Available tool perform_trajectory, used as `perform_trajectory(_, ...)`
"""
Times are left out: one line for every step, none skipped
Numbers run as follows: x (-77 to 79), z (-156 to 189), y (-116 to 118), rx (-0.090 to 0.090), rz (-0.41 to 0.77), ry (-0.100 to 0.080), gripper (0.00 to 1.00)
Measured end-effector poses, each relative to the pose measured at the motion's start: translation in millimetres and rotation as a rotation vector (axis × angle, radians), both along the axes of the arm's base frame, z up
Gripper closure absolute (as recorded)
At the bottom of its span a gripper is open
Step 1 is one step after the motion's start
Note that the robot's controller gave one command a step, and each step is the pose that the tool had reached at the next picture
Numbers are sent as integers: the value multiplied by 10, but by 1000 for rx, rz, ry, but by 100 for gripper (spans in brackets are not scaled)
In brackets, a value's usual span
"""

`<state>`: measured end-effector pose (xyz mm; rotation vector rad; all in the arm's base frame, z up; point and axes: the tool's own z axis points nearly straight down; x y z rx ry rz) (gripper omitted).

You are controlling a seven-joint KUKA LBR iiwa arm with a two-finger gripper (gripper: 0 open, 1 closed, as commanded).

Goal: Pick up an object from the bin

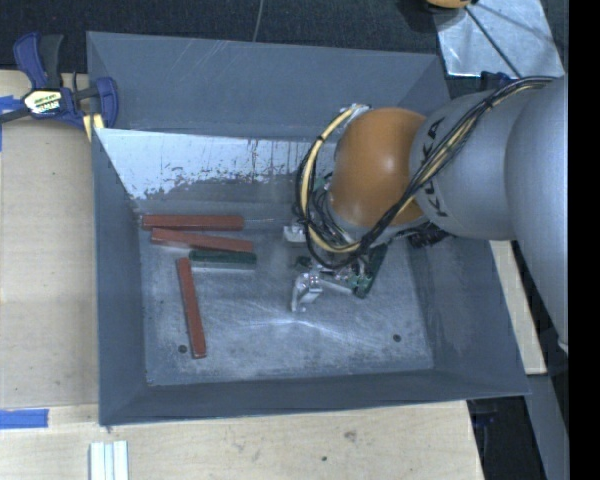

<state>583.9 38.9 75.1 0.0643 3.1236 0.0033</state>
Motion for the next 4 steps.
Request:
perform_trajectory(26,26,2,1,-1,-11,100)
perform_trajectory(26,26,2,1,-1,-11,100)
perform_trajectory(69,441,256,-3,43,19,100)
perform_trajectory(31,703,265,1,79,4,100)
